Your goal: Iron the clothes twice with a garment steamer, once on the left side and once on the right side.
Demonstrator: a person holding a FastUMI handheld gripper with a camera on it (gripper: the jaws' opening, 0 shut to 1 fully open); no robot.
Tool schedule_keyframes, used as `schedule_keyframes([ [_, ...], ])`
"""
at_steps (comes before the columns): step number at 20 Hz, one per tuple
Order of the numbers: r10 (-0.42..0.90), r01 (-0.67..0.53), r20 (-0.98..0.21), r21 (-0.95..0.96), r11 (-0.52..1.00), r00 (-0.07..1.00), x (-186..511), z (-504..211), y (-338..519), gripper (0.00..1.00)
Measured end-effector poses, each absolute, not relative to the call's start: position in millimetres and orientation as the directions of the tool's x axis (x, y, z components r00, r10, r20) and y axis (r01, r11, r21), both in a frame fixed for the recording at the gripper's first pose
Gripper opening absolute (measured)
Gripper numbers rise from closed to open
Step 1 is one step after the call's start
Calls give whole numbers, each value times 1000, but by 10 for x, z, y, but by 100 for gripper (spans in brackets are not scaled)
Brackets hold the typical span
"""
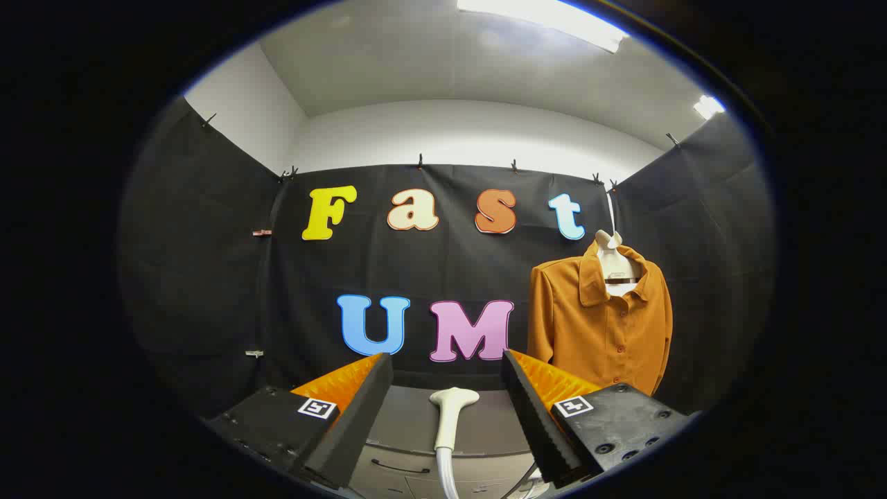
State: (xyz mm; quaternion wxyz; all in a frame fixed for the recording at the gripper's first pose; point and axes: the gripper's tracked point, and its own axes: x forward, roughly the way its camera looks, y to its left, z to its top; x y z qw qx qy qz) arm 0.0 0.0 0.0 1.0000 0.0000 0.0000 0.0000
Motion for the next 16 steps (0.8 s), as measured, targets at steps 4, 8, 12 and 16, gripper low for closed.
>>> schedule_keyframes([
  [4, -2, 2, 0, 7, 1000, 1000, -15, -5, 43, 98],
  [8, -4, 4, 0, 4, 1000, 1000, -12, -14, 104, 98],
  [12, -12, 12, -3, 2, 1000, 1000, 16, -41, 154, 98],
  [16, -22, 22, -7, -3, 1000, 1000, 36, -64, 183, 98],
])
